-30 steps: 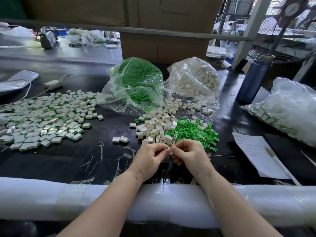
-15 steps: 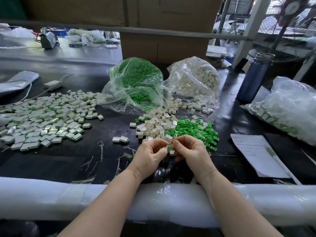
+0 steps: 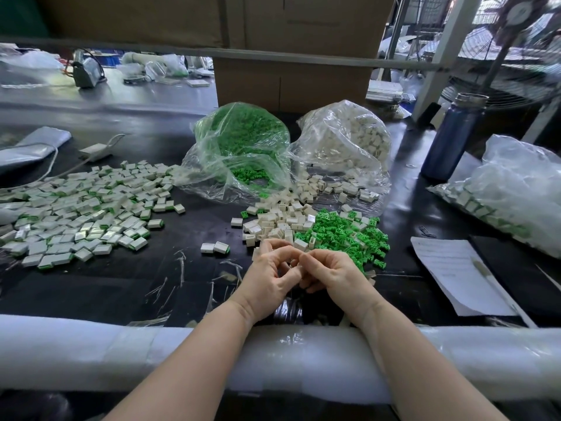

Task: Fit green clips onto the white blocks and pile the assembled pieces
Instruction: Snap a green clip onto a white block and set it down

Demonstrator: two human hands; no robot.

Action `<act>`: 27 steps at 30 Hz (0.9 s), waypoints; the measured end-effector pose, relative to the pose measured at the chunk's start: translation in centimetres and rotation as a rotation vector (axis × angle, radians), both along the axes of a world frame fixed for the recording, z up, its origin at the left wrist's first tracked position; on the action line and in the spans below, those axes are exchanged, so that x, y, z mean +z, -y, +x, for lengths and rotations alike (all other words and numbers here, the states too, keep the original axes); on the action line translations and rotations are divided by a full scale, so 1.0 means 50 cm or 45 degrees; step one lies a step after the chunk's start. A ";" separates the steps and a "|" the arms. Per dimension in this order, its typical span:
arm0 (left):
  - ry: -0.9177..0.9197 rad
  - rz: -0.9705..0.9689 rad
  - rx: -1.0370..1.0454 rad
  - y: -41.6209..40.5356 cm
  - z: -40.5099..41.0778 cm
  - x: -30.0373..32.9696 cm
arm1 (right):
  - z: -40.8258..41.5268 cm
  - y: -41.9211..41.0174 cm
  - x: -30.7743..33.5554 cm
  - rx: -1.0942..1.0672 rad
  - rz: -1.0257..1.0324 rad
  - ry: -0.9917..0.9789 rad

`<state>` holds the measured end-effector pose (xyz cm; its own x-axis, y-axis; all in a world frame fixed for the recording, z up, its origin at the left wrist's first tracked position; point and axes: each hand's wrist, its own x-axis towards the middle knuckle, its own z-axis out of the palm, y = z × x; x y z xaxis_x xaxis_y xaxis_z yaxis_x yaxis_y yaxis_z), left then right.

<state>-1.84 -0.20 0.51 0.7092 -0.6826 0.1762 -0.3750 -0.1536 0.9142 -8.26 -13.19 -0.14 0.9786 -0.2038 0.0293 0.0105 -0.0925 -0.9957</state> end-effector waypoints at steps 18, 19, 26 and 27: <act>0.158 0.091 -0.043 0.008 -0.001 -0.012 | -0.006 -0.008 0.009 0.004 -0.089 0.004; 0.162 0.096 -0.042 0.009 0.000 -0.013 | -0.006 -0.008 0.008 0.000 -0.095 0.001; 0.165 0.112 -0.058 0.011 0.002 -0.018 | -0.005 -0.006 0.005 -0.023 -0.109 -0.009; 0.167 0.117 -0.060 0.011 0.003 -0.018 | -0.006 -0.006 0.005 -0.024 -0.111 -0.011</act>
